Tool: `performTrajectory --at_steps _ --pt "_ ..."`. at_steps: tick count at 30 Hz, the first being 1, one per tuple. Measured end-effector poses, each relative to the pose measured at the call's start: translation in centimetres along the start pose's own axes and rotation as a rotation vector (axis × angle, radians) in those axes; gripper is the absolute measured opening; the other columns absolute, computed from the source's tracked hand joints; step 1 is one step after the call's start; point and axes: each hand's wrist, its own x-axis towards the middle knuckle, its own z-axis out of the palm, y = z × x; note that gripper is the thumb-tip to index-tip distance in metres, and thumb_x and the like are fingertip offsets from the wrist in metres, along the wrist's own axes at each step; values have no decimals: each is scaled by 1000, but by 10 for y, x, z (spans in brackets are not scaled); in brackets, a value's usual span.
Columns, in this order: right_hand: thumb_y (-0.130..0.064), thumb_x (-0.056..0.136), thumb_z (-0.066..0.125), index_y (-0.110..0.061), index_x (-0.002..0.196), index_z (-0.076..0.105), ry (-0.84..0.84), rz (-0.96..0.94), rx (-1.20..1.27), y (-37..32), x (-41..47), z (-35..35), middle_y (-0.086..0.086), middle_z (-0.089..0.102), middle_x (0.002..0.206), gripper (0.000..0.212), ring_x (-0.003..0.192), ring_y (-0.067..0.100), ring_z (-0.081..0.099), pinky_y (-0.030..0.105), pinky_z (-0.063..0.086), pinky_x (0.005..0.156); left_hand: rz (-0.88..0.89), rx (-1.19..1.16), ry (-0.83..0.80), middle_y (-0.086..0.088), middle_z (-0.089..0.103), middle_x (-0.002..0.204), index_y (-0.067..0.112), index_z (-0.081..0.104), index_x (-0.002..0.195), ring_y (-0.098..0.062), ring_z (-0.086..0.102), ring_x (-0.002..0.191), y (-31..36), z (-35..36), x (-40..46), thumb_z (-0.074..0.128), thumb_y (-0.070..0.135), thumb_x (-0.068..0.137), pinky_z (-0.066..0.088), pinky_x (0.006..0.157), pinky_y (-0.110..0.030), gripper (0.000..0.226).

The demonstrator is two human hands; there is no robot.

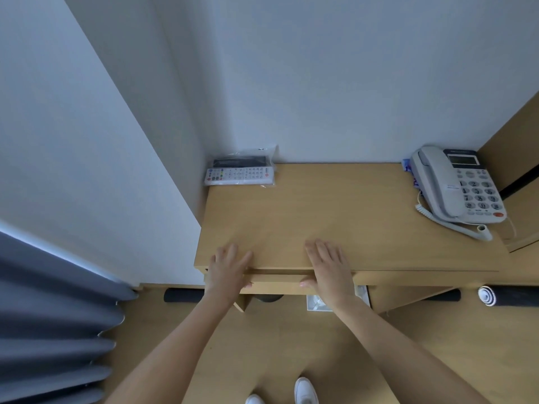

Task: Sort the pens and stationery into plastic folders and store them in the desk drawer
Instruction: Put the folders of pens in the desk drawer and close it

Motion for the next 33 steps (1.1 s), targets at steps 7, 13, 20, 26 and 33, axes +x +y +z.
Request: performTrajectory --at_steps 7,13,20,26,33 --pt "-53 41 88 -12 116 65 144 6 -31 0 5 7 6 62 98 89 90 25 49 37 53 76 2 -29 177 -12 54 86 23 41 100 -31 51 72 -4 14 10 93 48 32 48 56 -38 89" --pt "-55 47 84 -12 116 66 189 -14 -92 4 10 11 7 63 97 84 89 24 44 35 51 72 44 -51 258 -14 48 84 22 44 104 -30 47 74 -4 25 14 94 42 37 48 58 -42 86" --pt "-55 47 85 -11 121 63 139 2 -90 1 6 10 8 61 100 89 92 26 45 37 51 74 32 -55 254 -14 47 89 22 45 108 -31 47 81 -4 30 9 92 41 44 50 66 -43 82" --pt "-23 43 94 -22 134 43 43 43 -75 13 -1 8 20 57 125 105 111 37 57 49 50 90 29 -78 205 -20 59 120 21 46 121 -43 59 107 -28 28 6 95 27 41 53 81 -49 94" --pt "-19 43 94 -24 132 40 -28 13 -164 18 5 13 20 60 124 104 108 34 62 46 53 83 61 -104 140 -24 64 111 15 46 115 -45 65 94 -32 29 13 97 16 33 57 67 -48 96"
